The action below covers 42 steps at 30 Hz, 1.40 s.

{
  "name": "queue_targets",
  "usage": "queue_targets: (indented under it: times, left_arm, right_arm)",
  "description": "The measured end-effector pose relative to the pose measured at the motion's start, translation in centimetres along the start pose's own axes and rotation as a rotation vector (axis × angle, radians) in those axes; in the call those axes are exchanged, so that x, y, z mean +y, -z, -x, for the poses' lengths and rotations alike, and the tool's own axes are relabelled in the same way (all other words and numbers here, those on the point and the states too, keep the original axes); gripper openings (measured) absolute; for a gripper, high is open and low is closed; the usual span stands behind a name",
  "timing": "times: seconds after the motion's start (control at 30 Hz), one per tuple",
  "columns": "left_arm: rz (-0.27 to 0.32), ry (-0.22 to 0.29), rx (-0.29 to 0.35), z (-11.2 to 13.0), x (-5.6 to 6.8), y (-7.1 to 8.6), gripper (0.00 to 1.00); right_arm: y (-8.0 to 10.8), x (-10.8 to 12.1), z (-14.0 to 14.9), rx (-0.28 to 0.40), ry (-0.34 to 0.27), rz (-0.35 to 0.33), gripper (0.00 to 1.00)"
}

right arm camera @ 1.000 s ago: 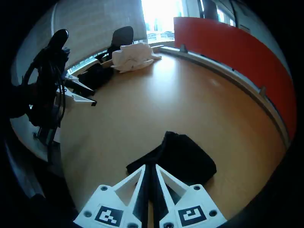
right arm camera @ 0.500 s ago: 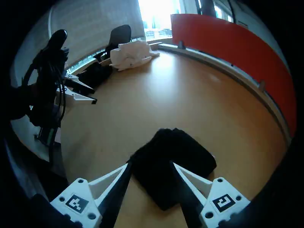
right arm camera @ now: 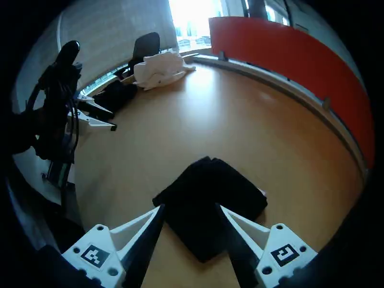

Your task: Fold towel

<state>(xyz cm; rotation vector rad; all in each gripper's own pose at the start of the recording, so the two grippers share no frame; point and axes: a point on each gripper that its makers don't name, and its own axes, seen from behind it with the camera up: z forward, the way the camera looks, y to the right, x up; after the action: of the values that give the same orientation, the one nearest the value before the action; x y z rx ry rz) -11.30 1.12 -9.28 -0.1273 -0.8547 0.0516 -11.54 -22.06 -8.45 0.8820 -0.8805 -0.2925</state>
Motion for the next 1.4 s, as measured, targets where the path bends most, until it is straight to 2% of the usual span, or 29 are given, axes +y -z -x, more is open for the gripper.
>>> queue_targets:
  times: [0.5, 0.77, 0.97, 1.1, 1.4]
  left_arm:
    - [0.001, -0.004, 0.001, -0.1, 0.3, 0.1, 0.75]
    - [0.003, -0.010, 0.000, 0.0, 0.5, 0.2, 0.75]
    - [0.002, -0.008, 0.001, 0.1, 0.5, 0.3, 0.75]
    - [0.003, -0.005, 0.001, 0.2, 0.5, 0.3, 0.75]
    - [0.005, -0.006, 0.000, 0.4, 0.6, 0.2, 0.75]
  right_arm:
    - [1.6, 1.7, 6.5, -0.089, -0.041, 0.056, 0.77]
    - [2.0, 1.8, 8.2, -0.108, -0.058, 0.074, 0.77]
    - [1.9, 1.8, 9.4, -0.132, -0.057, 0.086, 0.67]
    - [1.7, 1.8, 10.3, -0.148, -0.060, 0.090, 0.55]
    - [1.5, 1.7, 10.9, -0.156, -0.065, 0.093, 0.46]
